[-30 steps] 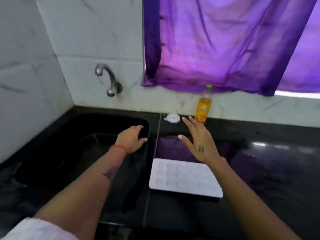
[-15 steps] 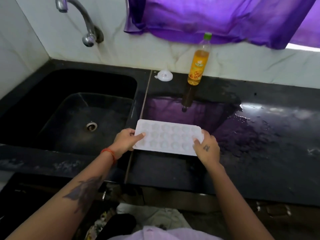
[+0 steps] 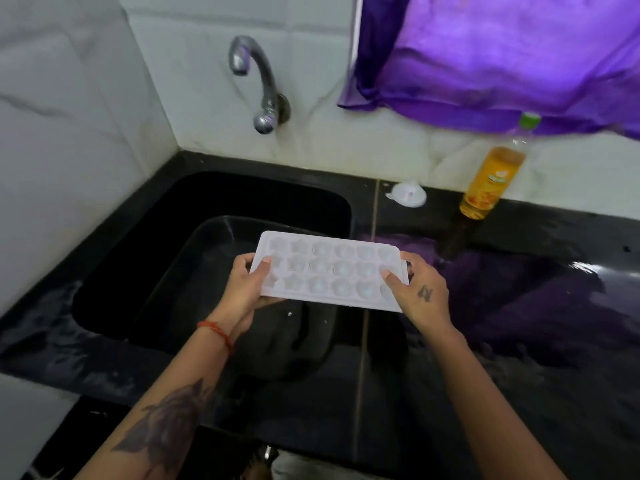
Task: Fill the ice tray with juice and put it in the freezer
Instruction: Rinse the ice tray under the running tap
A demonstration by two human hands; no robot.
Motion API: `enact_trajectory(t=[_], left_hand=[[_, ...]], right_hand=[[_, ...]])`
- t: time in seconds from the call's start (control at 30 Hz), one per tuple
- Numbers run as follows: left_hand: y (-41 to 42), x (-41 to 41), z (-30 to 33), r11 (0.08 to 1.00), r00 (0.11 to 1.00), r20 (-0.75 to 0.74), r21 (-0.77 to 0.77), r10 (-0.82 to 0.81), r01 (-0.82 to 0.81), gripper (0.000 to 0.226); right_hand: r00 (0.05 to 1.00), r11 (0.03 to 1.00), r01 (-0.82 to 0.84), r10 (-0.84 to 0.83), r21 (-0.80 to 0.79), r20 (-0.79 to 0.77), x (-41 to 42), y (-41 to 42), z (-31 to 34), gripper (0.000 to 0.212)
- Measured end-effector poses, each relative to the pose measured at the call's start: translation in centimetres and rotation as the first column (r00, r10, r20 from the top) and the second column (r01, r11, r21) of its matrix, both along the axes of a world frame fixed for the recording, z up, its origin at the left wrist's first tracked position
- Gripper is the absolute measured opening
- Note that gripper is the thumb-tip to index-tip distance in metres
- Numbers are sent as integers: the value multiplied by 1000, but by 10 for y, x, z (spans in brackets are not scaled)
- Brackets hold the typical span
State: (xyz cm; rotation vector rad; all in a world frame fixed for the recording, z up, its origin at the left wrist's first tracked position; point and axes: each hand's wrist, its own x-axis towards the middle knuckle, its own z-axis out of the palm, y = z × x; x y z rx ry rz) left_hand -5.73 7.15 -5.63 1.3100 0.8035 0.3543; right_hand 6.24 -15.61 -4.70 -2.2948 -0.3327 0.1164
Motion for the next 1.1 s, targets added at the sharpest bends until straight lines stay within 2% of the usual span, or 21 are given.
enact_trajectory(t=[0.07,0.17,0.23,0.3,0.37,0.43,0.5,0.6,0.67,0.77,0.9,1.0,1.1], left_hand=[[31,-2,3,998,998,8,-11,55,-55,19],[76,-3,2,994,994,2,-3,105,-105,16],[100,-2,1,993,993,-3,-2,117,-117,18],[119,1,-1,992,992,-5,-24,126,-126,19],[135,3,-3,989,990,1,-50,142,-142,15],[148,5,-5,987,989,6,-60,150,-150,14],[157,7,-6,985,988,7,-73,155,-154,18],[165,7,-7,986,989,7,-79,146,-145,16],[169,6,-8,988,990,4,-69,139,-138,14],[174,5,-12,989,991,11,-62,137,-136,14],[176,3,-18,987,991,-1,-84,135,-135,10],[175,4,-20,985,990,-3,-98,141,-140,10],[174,4,-18,984,989,6,-102,146,-144,9]], right_hand=[[999,997,-46,47,-56,23,10,33,6,44],[981,987,-77,100,-142,165,29,90,18,49],[966,985,-153,166,-81,198,43,136,31,49],[951,964,-265,259,12,169,55,187,43,50],[924,941,-339,332,3,188,67,238,47,55],[913,936,-348,349,-44,212,82,281,48,66],[930,954,-297,299,-43,214,100,313,51,79],[955,965,-261,262,-29,137,126,342,55,92],[952,961,-268,275,-67,136,137,352,56,90],[921,955,-243,282,-170,269,149,358,57,72],[846,877,-235,397,-419,356,155,359,63,53],[826,821,-209,439,-531,354,154,358,69,51],[865,825,-290,443,-484,236,149,347,72,57]])
